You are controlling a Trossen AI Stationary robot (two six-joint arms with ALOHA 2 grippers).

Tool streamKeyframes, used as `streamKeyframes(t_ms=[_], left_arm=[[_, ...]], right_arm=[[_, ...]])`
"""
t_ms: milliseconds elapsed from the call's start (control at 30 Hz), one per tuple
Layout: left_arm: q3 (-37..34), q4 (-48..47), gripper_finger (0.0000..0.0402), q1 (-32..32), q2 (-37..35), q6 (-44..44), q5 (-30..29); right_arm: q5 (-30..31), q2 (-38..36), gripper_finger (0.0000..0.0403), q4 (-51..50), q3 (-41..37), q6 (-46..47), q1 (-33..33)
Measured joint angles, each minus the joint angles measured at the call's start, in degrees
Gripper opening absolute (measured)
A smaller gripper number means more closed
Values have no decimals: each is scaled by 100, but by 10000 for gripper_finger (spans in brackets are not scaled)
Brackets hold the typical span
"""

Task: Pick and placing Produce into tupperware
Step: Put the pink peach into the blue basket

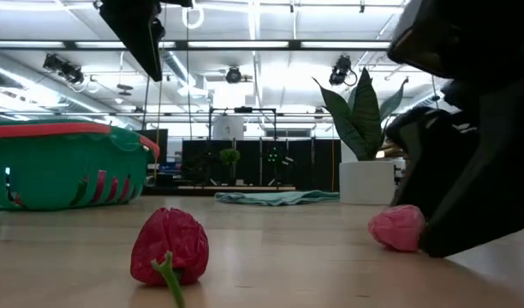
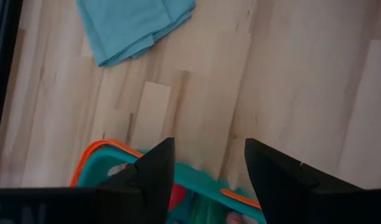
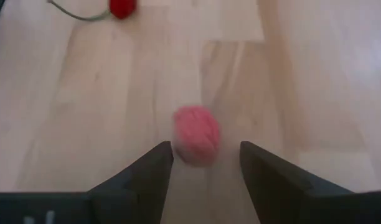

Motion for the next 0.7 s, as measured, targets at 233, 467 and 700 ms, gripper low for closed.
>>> streamKeyframes(t_ms=[233,467,700], left_arm=[[-2,-6,193,-173,0,-243,-3],[-2,-3,193,-305,0,-256,-3],[-2,-1,175,-328,0,-512,-5]], right_arm=[[-117,101,203,-148,233,-445,-90],[-362,91,166,-413,235,-178,-416],[72,-116,29,-436,196,-954,-793]])
